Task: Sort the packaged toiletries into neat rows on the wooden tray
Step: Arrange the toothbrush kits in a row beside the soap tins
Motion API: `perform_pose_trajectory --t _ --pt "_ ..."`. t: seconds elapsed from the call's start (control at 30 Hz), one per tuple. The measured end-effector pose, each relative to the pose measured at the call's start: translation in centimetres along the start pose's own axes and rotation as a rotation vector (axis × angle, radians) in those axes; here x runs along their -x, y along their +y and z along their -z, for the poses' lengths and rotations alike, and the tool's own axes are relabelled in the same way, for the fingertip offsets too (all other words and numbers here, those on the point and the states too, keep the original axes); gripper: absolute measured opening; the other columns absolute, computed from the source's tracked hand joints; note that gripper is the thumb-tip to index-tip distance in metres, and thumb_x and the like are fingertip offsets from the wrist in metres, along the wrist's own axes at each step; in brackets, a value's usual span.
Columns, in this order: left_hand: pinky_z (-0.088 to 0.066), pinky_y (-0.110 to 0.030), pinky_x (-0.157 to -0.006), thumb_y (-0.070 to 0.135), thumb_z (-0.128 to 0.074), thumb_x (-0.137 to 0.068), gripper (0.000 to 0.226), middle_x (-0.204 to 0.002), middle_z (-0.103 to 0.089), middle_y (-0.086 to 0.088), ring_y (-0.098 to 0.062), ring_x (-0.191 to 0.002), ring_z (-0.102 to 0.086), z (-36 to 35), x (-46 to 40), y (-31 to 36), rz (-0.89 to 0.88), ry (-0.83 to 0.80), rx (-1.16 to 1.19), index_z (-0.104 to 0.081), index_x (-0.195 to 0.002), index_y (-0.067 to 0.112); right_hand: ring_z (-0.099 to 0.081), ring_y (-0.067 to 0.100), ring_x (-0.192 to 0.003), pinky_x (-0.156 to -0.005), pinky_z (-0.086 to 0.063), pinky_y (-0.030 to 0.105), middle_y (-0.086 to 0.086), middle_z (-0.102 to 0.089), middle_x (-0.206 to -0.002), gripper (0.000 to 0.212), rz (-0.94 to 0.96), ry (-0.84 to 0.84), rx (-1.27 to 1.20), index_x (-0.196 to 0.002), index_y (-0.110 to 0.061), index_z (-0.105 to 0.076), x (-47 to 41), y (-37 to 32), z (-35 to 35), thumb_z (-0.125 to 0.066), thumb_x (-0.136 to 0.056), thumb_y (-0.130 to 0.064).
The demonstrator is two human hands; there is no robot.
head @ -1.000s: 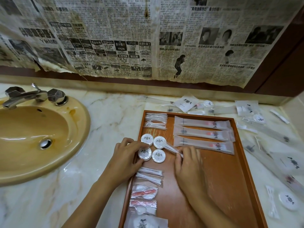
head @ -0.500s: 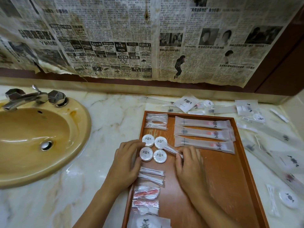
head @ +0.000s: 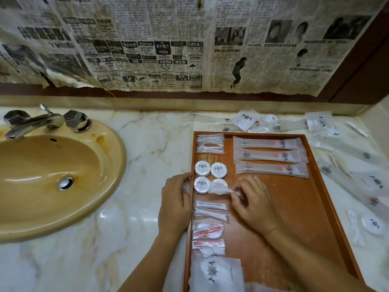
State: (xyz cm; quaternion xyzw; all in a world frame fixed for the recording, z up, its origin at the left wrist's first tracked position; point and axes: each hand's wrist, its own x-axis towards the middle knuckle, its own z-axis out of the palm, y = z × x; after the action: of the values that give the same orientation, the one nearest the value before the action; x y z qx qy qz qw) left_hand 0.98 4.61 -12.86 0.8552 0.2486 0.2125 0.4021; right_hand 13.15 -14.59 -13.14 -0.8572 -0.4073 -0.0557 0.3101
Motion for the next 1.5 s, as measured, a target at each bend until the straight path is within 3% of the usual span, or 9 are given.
perform_pose_trajectory --t 0.2,0.37,0.53,0.83,0.97,1.03,1.13,1.3,1.5 --pt "-0.034 -0.007 -0.092 0.030 -0.037 -0.091 0.039 -0.123 -0.056 0.012 -0.005 -0.113 -0.050 0.0 0.1 -0.2 0.057 -0.039 -0.022 -0.053 -0.127 0.032 -0.048 0.013 -0.088 -0.076 -0.044 0.031 -0.009 -0.053 -0.092 0.007 -0.020 -0.005 -0.100 -0.090 -0.017 -0.060 0.4 -1.8 0.6 -0.059 -0.087 -0.023" --pt "-0.026 -0.001 -0.093 0.025 -0.036 -0.091 0.039 -0.122 -0.056 0.011 -0.004 -0.112 -0.048 0.0 -0.1 -0.4 0.033 -0.047 -0.015 -0.054 -0.126 0.030 -0.053 0.016 -0.092 -0.079 -0.046 0.033 -0.009 -0.053 -0.094 0.008 -0.060 -0.085 -0.170 -0.092 -0.019 -0.064 2.0 -3.8 0.4 -0.063 -0.087 -0.026" --pt "-0.026 -0.001 -0.092 0.028 -0.034 -0.091 0.040 -0.122 -0.055 0.011 -0.004 -0.112 -0.047 0.0 -0.1 -0.4 0.028 -0.047 -0.002 -0.054 -0.125 0.029 -0.052 0.012 -0.095 -0.078 -0.046 0.031 -0.012 -0.052 -0.096 0.008 -0.113 -0.107 -0.173 -0.093 -0.025 -0.064 2.9 -4.9 0.6 -0.067 -0.086 -0.022" --pt "-0.034 -0.017 -0.094 0.024 -0.036 -0.092 0.037 -0.120 -0.057 0.009 -0.004 -0.110 -0.047 -0.1 0.0 -0.5 0.016 -0.039 0.008 -0.054 -0.123 0.028 -0.049 0.009 -0.094 -0.077 -0.047 0.030 -0.016 -0.050 -0.097 0.012 -0.166 -0.132 -0.102 -0.093 -0.027 -0.065 2.2 -5.7 0.2 -0.072 -0.085 -0.021" --pt "-0.031 -0.009 -0.093 0.036 -0.029 -0.090 0.044 -0.121 -0.057 0.008 -0.006 -0.111 -0.047 -0.1 0.0 -0.4 0.029 -0.044 0.006 -0.054 -0.125 0.028 -0.049 0.009 -0.098 -0.079 -0.048 0.029 -0.018 -0.049 -0.099 0.011 -0.180 -0.155 -0.094 -0.095 -0.028 -0.065 2.2 -5.9 0.2 -0.070 -0.086 -0.026" --pt "-0.035 -0.016 -0.095 0.030 -0.033 -0.091 0.040 -0.121 -0.057 0.008 -0.005 -0.111 -0.047 -0.1 -0.1 -0.4 0.028 -0.041 0.006 -0.055 -0.125 0.027 -0.049 0.009 -0.105 -0.084 -0.046 0.024 -0.019 -0.049 -0.102 0.014 -0.197 -0.150 -0.107 -0.098 -0.030 -0.063 2.3 -6.1 0.4 -0.067 -0.085 -0.031" --pt "-0.030 -0.010 -0.092 0.021 -0.035 -0.090 0.041 -0.122 -0.056 0.009 -0.006 -0.112 -0.047 -0.1 -0.1 -0.5 0.033 -0.052 0.002 -0.053 -0.126 0.029 -0.048 0.006 -0.109 -0.088 -0.041 0.017 -0.021 -0.048 -0.105 0.017 -0.242 -0.106 -0.134 -0.101 -0.032 -0.063 2.3 -6.3 0.5 -0.067 -0.085 -0.031" --pt "-0.031 -0.008 -0.087 0.020 -0.034 -0.090 0.042 -0.123 -0.054 0.011 -0.006 -0.112 -0.045 -0.1 0.0 -0.6 0.057 -0.064 0.000 -0.052 -0.127 0.032 -0.049 0.008 -0.102 -0.084 -0.047 0.029 -0.017 -0.050 -0.100 0.010 -0.224 -0.095 -0.077 -0.095 -0.028 -0.069 2.3 -6.7 -0.5 -0.068 -0.086 -0.031" --pt "-0.033 -0.014 -0.092 0.021 -0.034 -0.089 0.043 -0.123 -0.053 0.012 -0.007 -0.113 -0.045 0.0 0.0 -0.5 0.063 -0.077 0.022 -0.051 -0.127 0.032 -0.049 0.008 -0.103 -0.088 -0.044 0.029 -0.018 -0.050 -0.101 0.012 -0.247 -0.074 -0.091 -0.098 -0.030 -0.065 2.2 -7.2 -0.4 -0.066 -0.086 -0.031"
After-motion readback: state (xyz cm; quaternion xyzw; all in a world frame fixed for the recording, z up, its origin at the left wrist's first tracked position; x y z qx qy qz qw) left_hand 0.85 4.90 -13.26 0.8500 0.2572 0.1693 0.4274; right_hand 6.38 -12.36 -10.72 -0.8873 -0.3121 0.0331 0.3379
